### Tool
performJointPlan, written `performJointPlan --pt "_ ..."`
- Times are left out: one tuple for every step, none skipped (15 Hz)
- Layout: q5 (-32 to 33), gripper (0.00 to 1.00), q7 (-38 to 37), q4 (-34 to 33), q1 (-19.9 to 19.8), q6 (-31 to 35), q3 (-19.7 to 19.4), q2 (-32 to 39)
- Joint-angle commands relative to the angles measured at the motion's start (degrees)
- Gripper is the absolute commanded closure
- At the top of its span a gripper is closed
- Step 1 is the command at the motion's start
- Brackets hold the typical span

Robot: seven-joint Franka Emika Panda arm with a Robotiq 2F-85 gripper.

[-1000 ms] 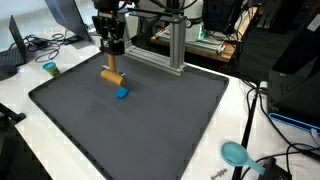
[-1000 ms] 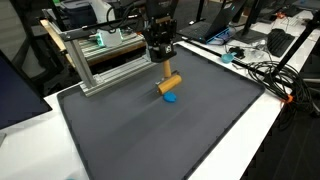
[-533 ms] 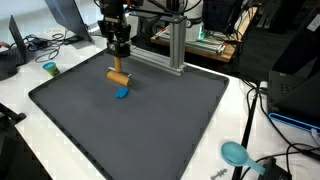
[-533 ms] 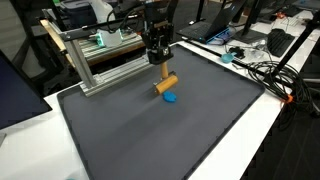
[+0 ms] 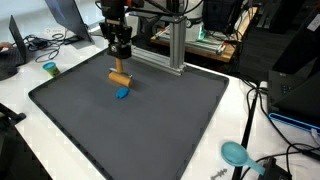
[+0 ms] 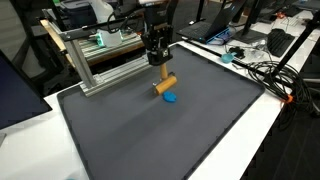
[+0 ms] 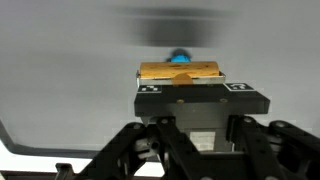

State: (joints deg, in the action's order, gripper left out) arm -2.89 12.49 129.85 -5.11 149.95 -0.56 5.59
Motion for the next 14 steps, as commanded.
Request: performJointPlan --pt "0.0 0.78 -1.5 -0.4 0.7 1.2 -0.4 0.1" --pt "0.1 0.78 -2.0 -0.8 0.9 1.0 -0.4 0.7" --pt "0.1 0.78 -2.3 -1.0 0.9 0.8 -0.3 1.2" --pt "0.1 0.78 -2.7 -1.2 1.0 0.9 -0.3 1.7" --pt "-0.6 0.78 -2.6 -1.4 1.1 1.2 -0.2 2.3" --pt "-0.9 0.78 -3.0 -1.6 1.1 1.8 -0.1 3.0" --pt "-0.7 0.78 -3.7 -1.8 1.2 2.3 -0.1 3.8" --pt "-0.3 0.78 -4.2 -2.1 1.3 2.4 -0.1 4.3" --pt "-0.4 0.78 -4.5 -2.3 1.3 2.4 -0.1 4.9" --pt "-0.3 0.78 -4.8 -2.5 1.3 2.3 -0.1 5.5" --pt "0.1 0.78 -5.3 -2.9 1.4 1.9 -0.2 6.1" --pt "0.6 0.78 -5.8 -3.2 1.5 1.4 -0.3 6.6" --pt "0.1 0.78 -5.7 -3.7 1.4 1.7 -0.1 7.1" --pt "-0.3 0.78 -5.6 -4.1 1.3 2.0 0.0 7.6"
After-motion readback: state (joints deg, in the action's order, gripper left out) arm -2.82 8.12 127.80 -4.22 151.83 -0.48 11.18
